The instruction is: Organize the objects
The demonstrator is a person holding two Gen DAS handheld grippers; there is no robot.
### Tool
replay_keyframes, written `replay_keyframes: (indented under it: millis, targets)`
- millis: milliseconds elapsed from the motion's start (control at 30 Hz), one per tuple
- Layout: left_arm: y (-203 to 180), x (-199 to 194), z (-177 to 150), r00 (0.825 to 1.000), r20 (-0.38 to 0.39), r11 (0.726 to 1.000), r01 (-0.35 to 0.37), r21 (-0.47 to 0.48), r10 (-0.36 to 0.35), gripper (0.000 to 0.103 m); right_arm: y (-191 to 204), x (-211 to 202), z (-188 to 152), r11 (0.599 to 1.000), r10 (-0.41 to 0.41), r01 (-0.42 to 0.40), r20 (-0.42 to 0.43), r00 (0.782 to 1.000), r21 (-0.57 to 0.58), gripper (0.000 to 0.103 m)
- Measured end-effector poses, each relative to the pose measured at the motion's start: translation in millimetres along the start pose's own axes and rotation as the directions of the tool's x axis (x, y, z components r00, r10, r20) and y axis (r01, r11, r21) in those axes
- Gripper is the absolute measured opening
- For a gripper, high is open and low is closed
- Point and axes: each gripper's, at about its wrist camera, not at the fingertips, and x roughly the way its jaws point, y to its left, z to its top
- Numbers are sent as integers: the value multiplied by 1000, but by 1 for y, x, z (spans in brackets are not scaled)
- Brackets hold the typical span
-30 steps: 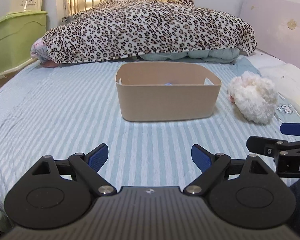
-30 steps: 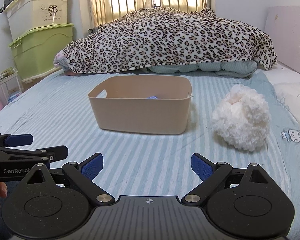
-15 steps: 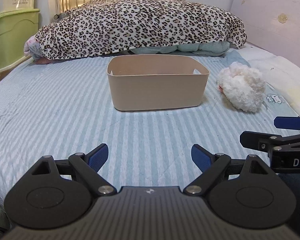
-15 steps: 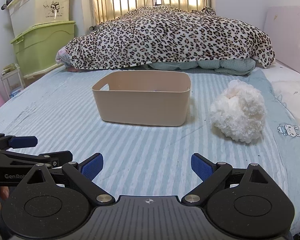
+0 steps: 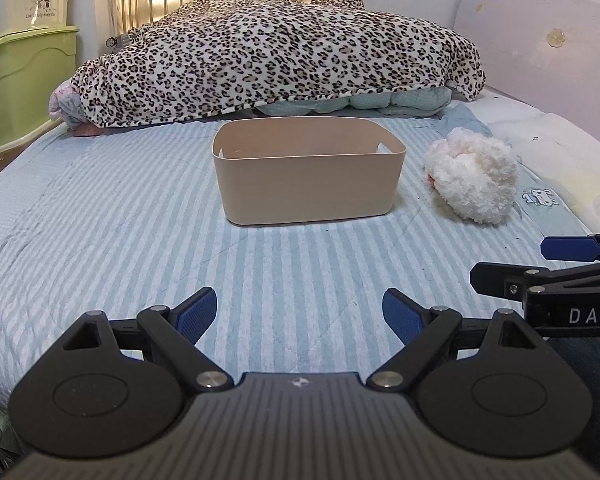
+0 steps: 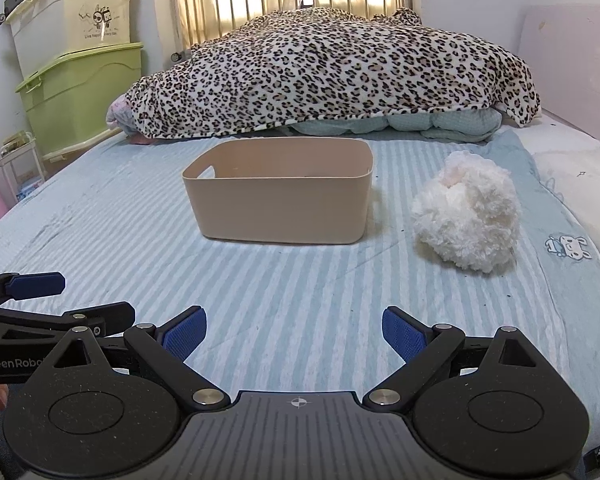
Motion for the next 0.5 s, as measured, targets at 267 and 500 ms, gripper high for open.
replay_keyframes:
  millis: [267,500]
  targets:
    - [-2,-1,1,1000,1,1000,10,-4,-10,90,1,-4,0,1000,0,0,-3,1000,0,97]
    - [0,0,1,1000,-5,1000,9,-11,-9,90,2,-6,2,1000,-7,7,11,1000,-7,97]
